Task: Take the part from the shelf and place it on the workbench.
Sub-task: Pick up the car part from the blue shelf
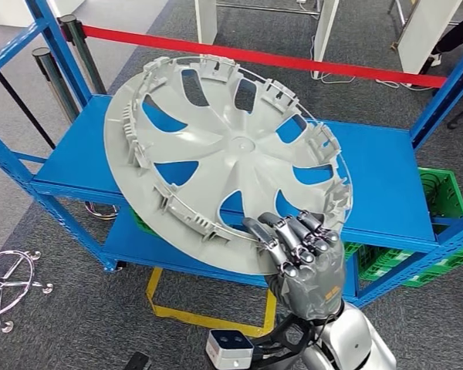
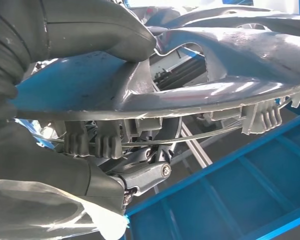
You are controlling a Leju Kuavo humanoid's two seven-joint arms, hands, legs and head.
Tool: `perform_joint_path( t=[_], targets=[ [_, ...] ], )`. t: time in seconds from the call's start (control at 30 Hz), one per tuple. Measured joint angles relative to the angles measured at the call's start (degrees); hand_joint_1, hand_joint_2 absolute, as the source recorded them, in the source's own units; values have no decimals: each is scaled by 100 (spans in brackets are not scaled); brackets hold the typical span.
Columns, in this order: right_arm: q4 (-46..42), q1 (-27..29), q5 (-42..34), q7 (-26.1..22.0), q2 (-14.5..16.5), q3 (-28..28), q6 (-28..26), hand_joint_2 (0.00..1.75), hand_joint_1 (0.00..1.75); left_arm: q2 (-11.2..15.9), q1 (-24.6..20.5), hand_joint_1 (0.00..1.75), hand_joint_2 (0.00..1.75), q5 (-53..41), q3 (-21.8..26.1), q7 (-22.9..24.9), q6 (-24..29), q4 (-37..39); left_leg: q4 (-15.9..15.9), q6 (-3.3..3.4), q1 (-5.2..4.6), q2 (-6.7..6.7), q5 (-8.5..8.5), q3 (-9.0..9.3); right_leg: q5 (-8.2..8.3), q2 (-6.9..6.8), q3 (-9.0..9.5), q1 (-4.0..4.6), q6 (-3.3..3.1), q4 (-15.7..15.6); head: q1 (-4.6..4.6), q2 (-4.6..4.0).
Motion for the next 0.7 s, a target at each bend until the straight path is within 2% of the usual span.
perform_joint_path(
  t=[0.3,0.43,0.57,0.7],
  targets=[
    [0,0,0,-12,0,28,0,175,175,-2,-16,0,175,-69,-11,27,46,0,0,0,0,0,0,0,0,0,-1,1,0,0,0,0],
    [-3,12,0,-160,4,12,0,175,175,1,-21,0,175,-183,-75,27,120,0,0,0,0,0,0,0,0,0,-2,1,0,0,0,0],
    [-55,115,0,-606,64,-139,0,175,175,7,-31,0,175,-255,-125,27,143,0,0,0,0,0,0,0,0,-1,-2,0,0,0,-1,0],
    [-246,315,8,-1365,243,-536,0,175,175,17,-51,0,175,-371,-212,60,209,0,0,0,0,0,0,0,-1,-2,-3,0,0,0,1,0]
  ],
)
